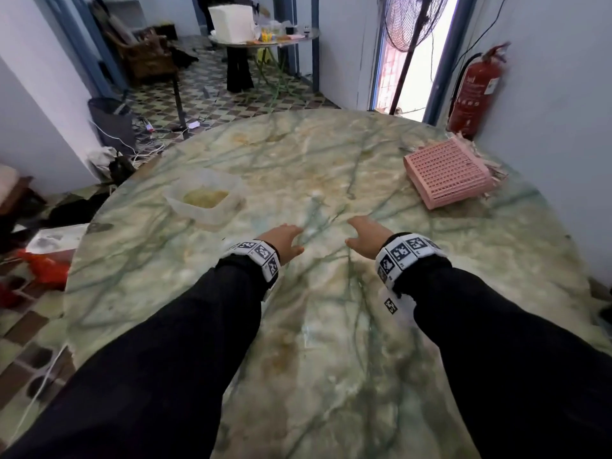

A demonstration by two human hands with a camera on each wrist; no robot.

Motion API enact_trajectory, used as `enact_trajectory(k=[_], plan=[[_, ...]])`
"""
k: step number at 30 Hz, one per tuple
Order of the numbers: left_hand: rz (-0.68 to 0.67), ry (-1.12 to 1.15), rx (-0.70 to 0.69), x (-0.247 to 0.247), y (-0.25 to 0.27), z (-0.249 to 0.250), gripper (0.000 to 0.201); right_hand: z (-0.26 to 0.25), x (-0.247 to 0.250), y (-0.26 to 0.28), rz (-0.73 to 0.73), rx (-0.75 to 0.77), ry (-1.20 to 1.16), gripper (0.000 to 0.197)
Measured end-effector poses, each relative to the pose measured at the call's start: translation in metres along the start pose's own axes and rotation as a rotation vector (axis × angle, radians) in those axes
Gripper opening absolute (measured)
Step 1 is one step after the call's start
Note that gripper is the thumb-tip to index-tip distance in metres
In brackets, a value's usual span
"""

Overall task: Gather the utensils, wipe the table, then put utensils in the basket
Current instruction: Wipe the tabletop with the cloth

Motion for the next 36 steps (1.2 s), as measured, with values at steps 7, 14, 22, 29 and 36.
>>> enact_trajectory(k=[7, 14, 22, 29, 36], plan=[[-0.019, 0.033, 0.002, -0.002, 0.009, -0.028, 0.055, -0.024, -0.009, 0.008, -0.017, -0.021, 0.035, 0.055], [-0.032, 0.073, -0.003, -0.007, 0.013, -0.049, 0.056, -0.033, -0.022, 0.005, -0.090, -0.072, 0.042, 0.057], [0.004, 0.114, -0.138, -0.003, 0.004, -0.090, 0.048, -0.050, -0.029, -0.002, 0.019, -0.191, 0.007, 0.059], [-0.017, 0.067, -0.282, 0.004, 0.004, -0.147, 0.047, -0.107, -0.039, -0.012, 0.116, -0.341, -0.136, 0.058], [0.010, 0.098, -0.346, 0.014, 0.007, -0.188, 0.044, -0.152, -0.065, -0.003, 0.099, -0.447, -0.225, 0.060]])
Point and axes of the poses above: each hand's wrist, its own y-axis away from the middle knuckle, its own x-axis out of the back of the hand, z = x × y, the point moved 8 cm from there along -y, towards the middle knuckle, and after that the axes turned 2 degrees about x, right-handed, at the moved point
